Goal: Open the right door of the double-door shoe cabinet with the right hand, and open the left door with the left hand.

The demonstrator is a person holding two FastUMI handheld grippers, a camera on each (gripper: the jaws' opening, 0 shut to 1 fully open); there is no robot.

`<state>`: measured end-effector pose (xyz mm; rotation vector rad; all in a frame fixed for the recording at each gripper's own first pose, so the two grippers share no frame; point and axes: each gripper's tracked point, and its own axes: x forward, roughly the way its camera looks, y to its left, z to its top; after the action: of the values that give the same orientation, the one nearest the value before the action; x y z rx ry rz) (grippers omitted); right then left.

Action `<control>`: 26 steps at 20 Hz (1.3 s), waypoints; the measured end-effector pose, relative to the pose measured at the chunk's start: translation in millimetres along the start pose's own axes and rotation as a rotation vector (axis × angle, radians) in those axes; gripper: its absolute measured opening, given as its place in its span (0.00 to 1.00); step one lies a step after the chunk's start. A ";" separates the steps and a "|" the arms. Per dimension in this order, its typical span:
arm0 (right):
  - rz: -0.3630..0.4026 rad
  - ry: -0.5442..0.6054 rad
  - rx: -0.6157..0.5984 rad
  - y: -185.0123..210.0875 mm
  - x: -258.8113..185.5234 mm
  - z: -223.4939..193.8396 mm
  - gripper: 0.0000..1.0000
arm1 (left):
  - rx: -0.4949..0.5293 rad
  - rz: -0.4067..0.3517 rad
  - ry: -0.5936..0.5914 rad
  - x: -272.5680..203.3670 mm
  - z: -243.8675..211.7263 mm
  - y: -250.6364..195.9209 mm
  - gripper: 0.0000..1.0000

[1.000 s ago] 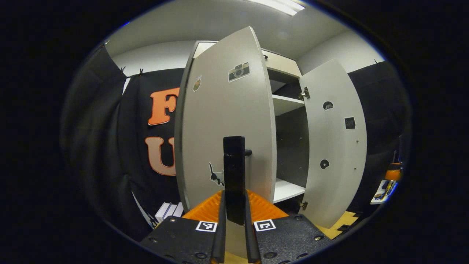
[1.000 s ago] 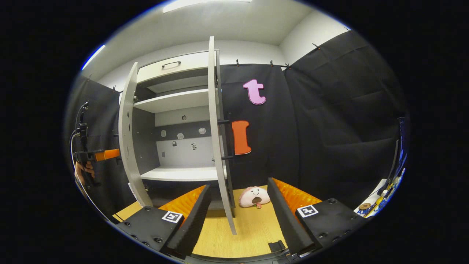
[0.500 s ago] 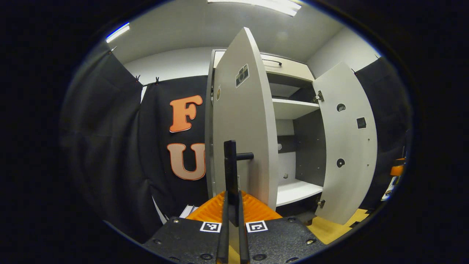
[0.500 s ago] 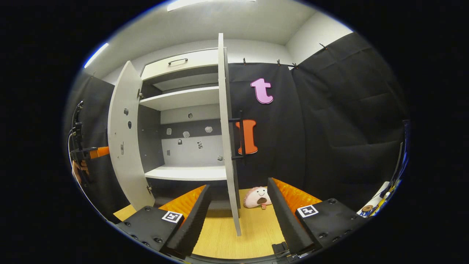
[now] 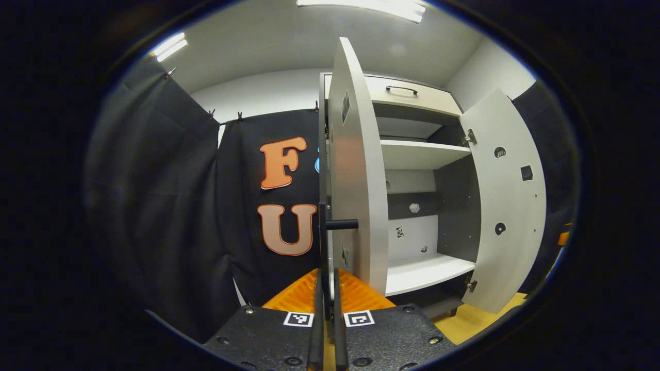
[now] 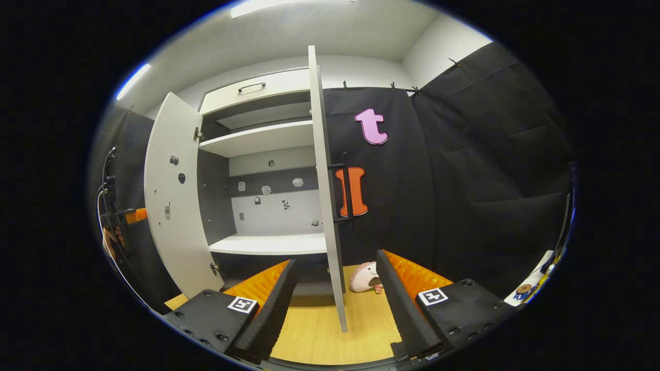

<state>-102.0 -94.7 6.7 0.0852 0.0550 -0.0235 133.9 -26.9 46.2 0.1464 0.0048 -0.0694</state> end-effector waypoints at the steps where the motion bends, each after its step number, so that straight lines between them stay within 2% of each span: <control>1: 0.002 -0.001 0.007 1.2 1.5 -0.5 1.00 | 0.000 -0.004 -0.004 0.1 -0.2 1.3 0.07; 5: 0.003 0.016 0.032 5.6 6.4 -10.8 0.98 | 0.032 -0.009 -0.037 5.0 3.2 7.5 0.05; 8: -0.002 0.038 0.024 3.5 5.5 -16.4 1.00 | 0.034 -0.057 -0.054 6.4 3.6 9.7 0.06; 10: 0.001 0.035 0.020 6.9 4.6 -15.2 0.98 | 0.009 -0.062 -0.046 3.3 0.7 5.4 0.06; 15: 0.009 0.022 0.029 9.6 9.6 -14.4 0.98 | -0.044 -0.020 -0.023 -19.9 -7.6 4.0 0.06; 16: 0.006 0.021 0.026 9.9 12.2 -15.3 0.98 | -0.050 -0.027 -0.016 -24.2 -8.3 -0.6 0.08; 17: 0.004 0.016 0.022 10.6 15.0 -14.4 0.98 | -0.053 -0.035 -0.017 -26.2 -7.1 -4.4 0.05; 19: 0.007 0.001 0.023 12.7 21.3 -10.4 0.98 | -0.075 -0.059 -0.021 -30.8 -5.1 -15.5 0.05; 20: 0.009 -0.007 0.025 14.1 24.6 -8.1 0.98 | -0.098 -0.071 -0.018 -33.3 -5.7 -23.8 0.08; 23: 0.021 -0.036 0.022 22.4 33.4 -3.2 0.98 | -0.172 -0.101 -0.016 -43.1 -4.8 -49.2 0.05; 24: 0.029 -0.038 0.021 26.4 35.7 -2.5 0.98 | -0.183 -0.100 -0.017 -43.8 -4.1 -53.2 0.02; 26: 0.040 -0.027 0.016 29.1 37.9 -5.2 0.98 | -0.207 -0.100 -0.014 -43.5 -8.2 -62.4 0.05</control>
<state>-63.6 -66.1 1.8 0.1024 0.0259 0.0152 86.1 -84.3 29.4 -0.0612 0.0053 -0.1692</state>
